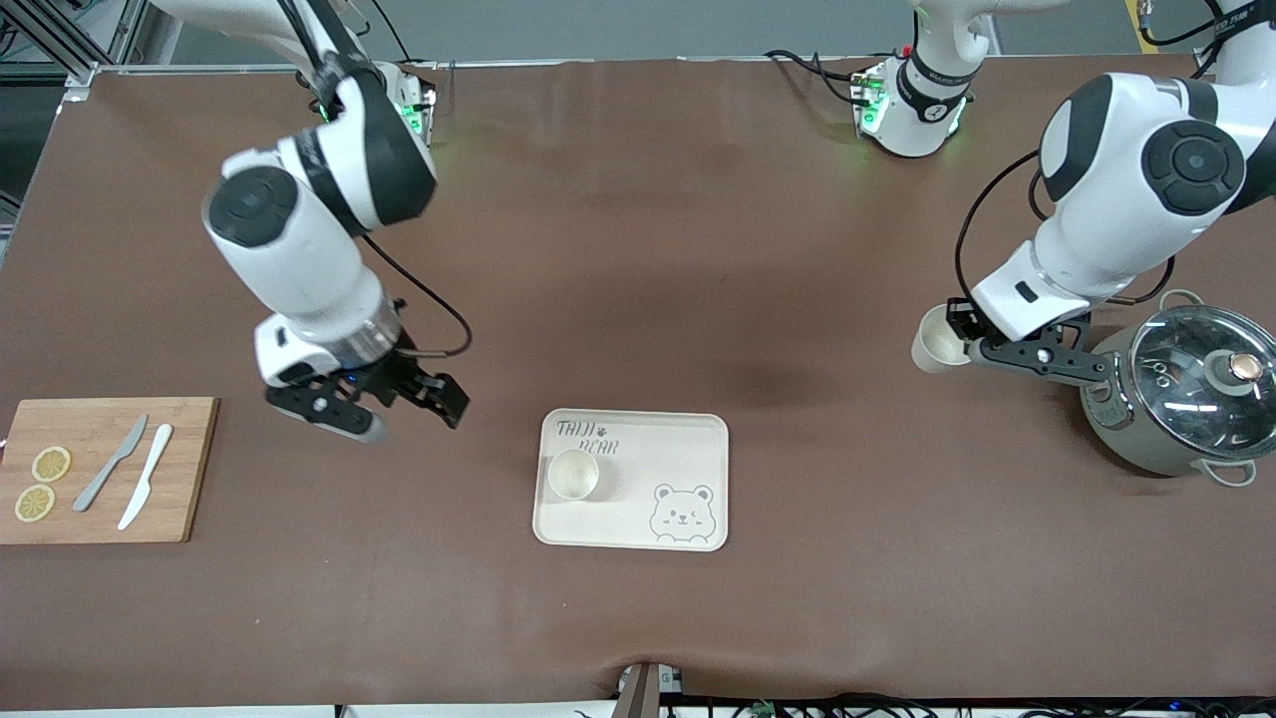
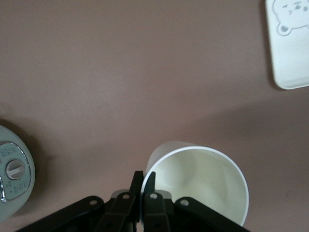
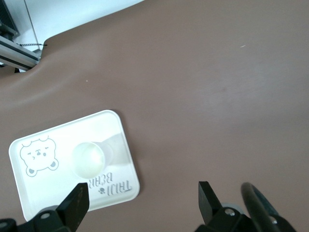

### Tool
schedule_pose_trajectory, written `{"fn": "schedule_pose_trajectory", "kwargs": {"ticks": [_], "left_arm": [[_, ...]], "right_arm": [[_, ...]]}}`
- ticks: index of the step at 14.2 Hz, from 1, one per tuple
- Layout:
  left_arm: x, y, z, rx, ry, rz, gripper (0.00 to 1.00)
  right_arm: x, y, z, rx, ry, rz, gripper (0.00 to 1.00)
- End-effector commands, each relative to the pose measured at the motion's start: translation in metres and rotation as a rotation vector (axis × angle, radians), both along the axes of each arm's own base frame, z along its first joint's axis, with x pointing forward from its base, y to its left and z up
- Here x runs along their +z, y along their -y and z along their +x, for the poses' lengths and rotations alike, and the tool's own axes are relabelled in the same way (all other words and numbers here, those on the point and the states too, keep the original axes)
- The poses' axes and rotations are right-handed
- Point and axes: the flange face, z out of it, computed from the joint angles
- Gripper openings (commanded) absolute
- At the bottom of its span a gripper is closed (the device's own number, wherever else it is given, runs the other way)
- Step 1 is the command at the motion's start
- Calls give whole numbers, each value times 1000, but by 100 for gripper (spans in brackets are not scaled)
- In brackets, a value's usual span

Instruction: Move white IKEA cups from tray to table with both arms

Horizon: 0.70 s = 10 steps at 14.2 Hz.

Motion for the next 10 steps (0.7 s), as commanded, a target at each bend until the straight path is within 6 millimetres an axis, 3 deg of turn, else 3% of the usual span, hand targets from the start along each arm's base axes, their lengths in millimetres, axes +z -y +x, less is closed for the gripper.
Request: {"fn": "schedule_pose_trajectory", "kwargs": {"ticks": [1, 3, 7, 10], "left_arm": [[-21, -35, -25, -25, 31, -38, 0], [-40, -64, -29, -36, 42, -78, 0], [-72, -109, -39, -46, 65, -115, 0], [-93, -118, -47, -58, 78, -132, 0]], "right_arm": [[-30, -21, 24, -18, -8, -18, 100], [-63, -41, 37, 2, -20, -28, 100], [-101, -42, 56, -15, -28, -21, 100], [-122, -47, 60, -37, -14, -9, 100]]}}
